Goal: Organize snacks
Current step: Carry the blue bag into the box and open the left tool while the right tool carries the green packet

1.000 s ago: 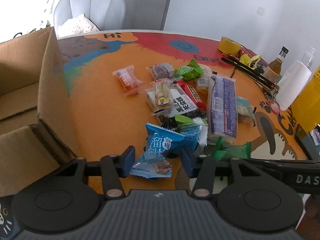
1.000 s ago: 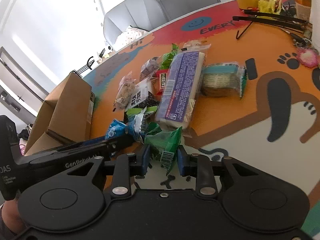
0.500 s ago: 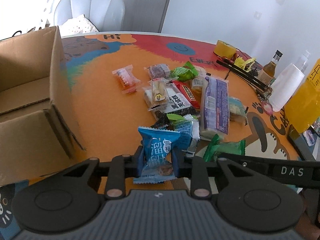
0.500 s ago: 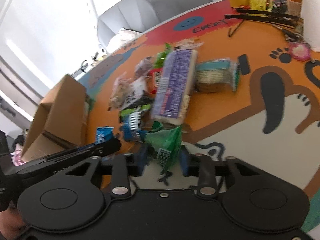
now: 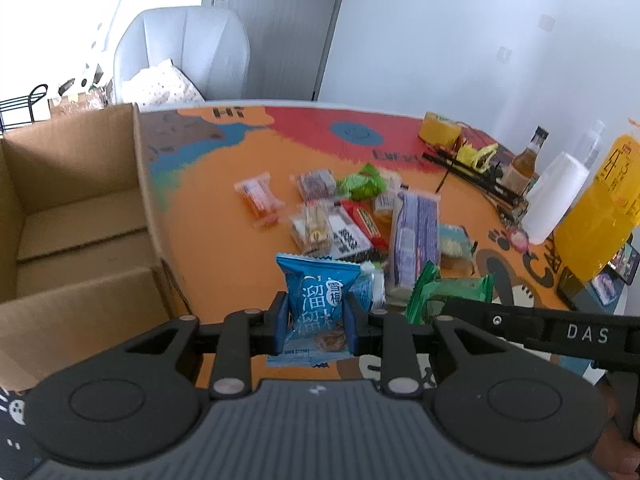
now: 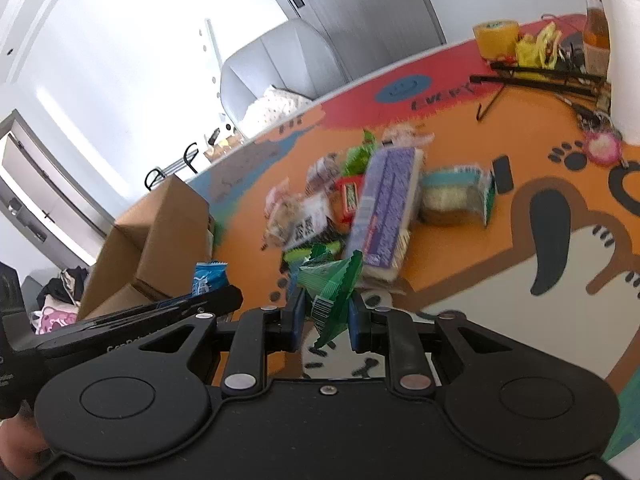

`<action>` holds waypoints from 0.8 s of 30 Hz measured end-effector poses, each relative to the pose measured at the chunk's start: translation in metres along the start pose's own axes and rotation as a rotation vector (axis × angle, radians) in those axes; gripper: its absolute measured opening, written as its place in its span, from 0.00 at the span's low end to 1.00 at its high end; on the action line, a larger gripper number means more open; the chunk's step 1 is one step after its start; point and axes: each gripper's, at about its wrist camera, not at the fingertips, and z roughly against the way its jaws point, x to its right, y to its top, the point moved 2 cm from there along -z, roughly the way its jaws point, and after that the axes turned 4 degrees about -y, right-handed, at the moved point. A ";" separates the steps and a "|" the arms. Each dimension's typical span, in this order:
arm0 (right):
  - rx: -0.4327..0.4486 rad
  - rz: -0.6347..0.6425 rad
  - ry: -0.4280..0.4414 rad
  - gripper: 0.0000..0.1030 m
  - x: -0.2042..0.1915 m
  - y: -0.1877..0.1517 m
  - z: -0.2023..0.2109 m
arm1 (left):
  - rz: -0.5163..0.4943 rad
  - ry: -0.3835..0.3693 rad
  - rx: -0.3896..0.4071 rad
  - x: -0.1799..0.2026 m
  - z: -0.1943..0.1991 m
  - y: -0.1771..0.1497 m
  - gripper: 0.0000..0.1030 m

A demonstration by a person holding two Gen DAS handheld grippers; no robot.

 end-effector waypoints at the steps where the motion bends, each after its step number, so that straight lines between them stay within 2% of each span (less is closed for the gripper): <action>1: 0.007 0.003 0.001 0.20 -0.002 0.001 0.002 | 0.000 0.001 0.007 0.000 0.003 0.002 0.26; 14: 0.082 0.038 0.031 0.20 -0.028 0.017 0.016 | 0.002 0.021 0.084 -0.006 0.037 0.019 0.26; 24: 0.106 0.076 0.080 0.20 -0.057 0.026 0.015 | 0.036 0.068 0.144 -0.029 0.065 0.030 0.26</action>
